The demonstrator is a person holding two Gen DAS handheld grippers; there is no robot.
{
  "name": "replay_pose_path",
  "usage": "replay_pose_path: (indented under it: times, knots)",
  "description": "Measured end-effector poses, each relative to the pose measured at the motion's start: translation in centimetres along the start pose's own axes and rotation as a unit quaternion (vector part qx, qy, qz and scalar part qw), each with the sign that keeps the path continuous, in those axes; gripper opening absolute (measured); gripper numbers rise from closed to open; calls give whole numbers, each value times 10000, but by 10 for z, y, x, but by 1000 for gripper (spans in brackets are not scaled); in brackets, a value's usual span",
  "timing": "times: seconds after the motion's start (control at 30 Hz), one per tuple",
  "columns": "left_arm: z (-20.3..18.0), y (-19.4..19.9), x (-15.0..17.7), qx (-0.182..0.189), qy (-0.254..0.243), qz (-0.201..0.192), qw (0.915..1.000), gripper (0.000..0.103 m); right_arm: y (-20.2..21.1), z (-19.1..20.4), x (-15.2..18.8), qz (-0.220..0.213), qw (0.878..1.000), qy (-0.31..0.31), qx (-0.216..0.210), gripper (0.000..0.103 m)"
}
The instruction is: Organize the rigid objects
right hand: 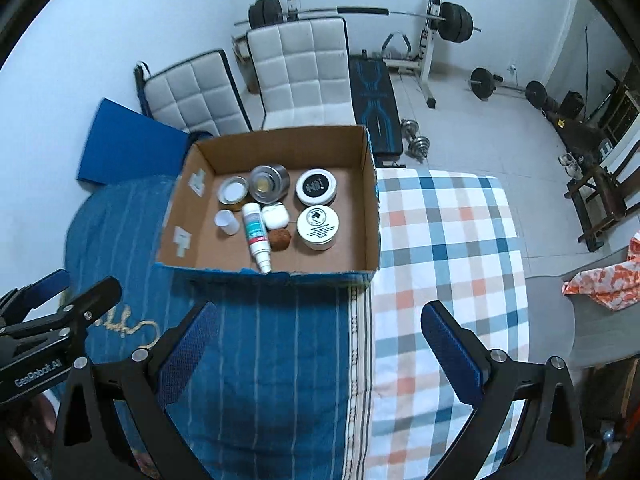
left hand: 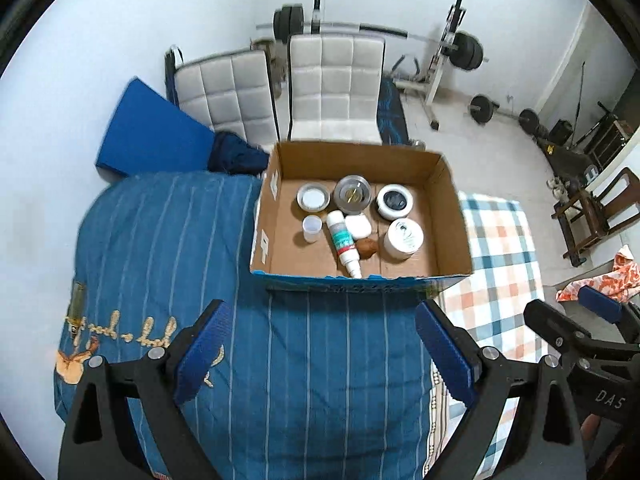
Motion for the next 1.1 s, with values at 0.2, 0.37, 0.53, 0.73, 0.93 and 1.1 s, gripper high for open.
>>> replay_pose_path:
  times: [0.2,0.37,0.53,0.73,0.93,1.1]
  knots:
    - [-5,58,7,-6,10,-416,9991,95,54,4,20,-223,9996,13,-163,103]
    - [-10,87,11,22,-13,-637,9980,95,90,5,25,-496,9987,62,-129,103]
    - [-15,107,12,81,-36,-786,9969,95,119,6,22,-755,9971,118,-59,103]
    - [-18,122,16,138,-59,-858,9962,95,142,6,19,-945,9954,135,-6,103]
    - [-19,130,17,181,-55,-903,9957,95,152,3,18,-1042,9945,113,67,103]
    - [-19,135,17,192,-40,-990,9949,95,158,2,18,-1113,9936,98,134,103]
Point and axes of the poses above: each gripper's, at about its wrist camera, not at the fingertips, and y roughly against the way its jaws point, z to its left, x to its underside, the point moved 8 cm from there along -y, roughly the way its jaws point, and after that the axes turned 1 degree about -x, right-handed, at the moved point
